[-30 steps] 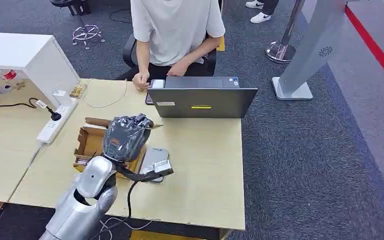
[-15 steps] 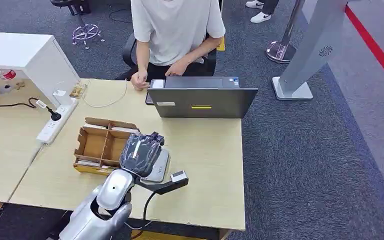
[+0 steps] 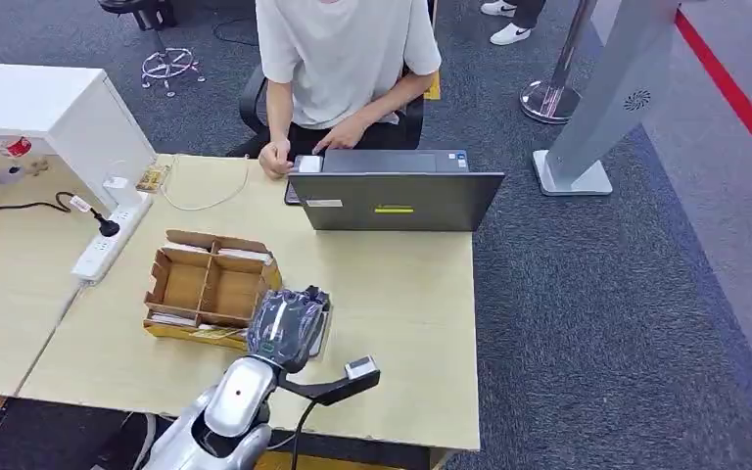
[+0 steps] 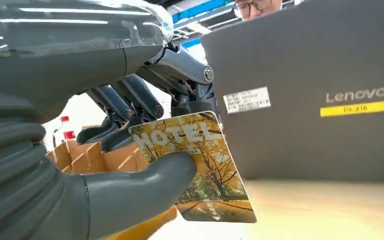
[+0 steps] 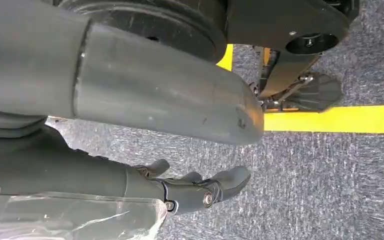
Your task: Pass the card to the sensor for recognition and then transmit it.
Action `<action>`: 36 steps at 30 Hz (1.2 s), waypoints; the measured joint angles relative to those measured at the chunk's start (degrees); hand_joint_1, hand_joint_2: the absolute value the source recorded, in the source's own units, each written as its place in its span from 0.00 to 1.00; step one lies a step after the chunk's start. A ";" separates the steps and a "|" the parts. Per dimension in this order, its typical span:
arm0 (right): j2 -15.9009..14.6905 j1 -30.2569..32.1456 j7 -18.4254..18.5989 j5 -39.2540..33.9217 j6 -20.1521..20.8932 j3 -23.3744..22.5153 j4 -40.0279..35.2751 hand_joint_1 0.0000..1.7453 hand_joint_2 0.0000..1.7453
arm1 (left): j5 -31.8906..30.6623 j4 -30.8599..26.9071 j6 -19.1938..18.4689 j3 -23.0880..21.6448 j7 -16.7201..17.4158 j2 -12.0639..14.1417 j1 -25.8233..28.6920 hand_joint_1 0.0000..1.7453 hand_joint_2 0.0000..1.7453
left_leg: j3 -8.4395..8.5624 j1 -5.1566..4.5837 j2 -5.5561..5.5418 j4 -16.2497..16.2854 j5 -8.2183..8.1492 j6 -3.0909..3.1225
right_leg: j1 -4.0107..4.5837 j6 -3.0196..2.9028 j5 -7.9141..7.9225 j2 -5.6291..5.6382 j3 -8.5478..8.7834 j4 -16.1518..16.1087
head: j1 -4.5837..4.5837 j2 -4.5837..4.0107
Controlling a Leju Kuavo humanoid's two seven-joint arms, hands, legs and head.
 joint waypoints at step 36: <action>0.00 0.24 4.72 2.65 -1.09 2.01 0.24 0.00 0.00 | -1.73 5.95 1.53 5.96 3.41 -0.74 2.33 1.00 1.00 | 0.00 0.00 -0.01 -0.01 0.00 0.00 | 0.00 0.00 0.00 -0.01 0.01 0.00 | 0.00 0.00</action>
